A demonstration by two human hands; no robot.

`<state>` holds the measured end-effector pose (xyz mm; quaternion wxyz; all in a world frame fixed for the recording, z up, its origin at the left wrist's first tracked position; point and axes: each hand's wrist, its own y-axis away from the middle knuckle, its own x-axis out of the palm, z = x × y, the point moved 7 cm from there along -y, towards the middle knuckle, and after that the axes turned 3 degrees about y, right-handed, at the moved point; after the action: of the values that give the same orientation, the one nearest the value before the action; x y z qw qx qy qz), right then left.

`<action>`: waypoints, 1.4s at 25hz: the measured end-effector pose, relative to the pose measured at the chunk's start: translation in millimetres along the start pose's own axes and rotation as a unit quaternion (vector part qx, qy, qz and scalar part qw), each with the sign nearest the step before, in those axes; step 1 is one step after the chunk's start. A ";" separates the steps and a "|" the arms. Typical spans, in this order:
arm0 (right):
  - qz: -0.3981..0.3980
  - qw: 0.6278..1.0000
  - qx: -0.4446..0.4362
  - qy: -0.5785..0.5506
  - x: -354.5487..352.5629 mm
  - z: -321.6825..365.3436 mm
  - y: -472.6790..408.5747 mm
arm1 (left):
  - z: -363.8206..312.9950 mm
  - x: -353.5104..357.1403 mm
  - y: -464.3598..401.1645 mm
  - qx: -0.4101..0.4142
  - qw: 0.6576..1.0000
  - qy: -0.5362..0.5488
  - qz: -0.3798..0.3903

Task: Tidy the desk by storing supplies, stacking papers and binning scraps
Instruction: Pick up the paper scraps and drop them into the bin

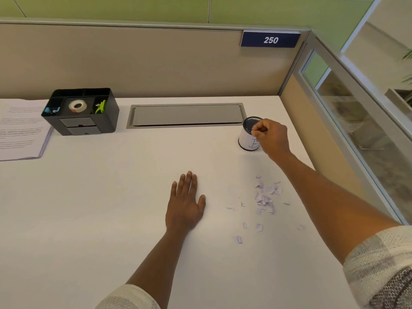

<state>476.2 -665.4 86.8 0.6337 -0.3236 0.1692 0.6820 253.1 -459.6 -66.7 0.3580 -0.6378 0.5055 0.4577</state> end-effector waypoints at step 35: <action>0.212 0.939 0.005 0.270 45.4 -43.0 266.2 | -2.6 -5.1 3.7 0.000 1.000 0.019 0.011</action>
<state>227.2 -695.8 -22.3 0.4066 -0.4489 0.4020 0.6867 249.8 -461.2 -61.0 0.3432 -0.6409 0.5190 0.4495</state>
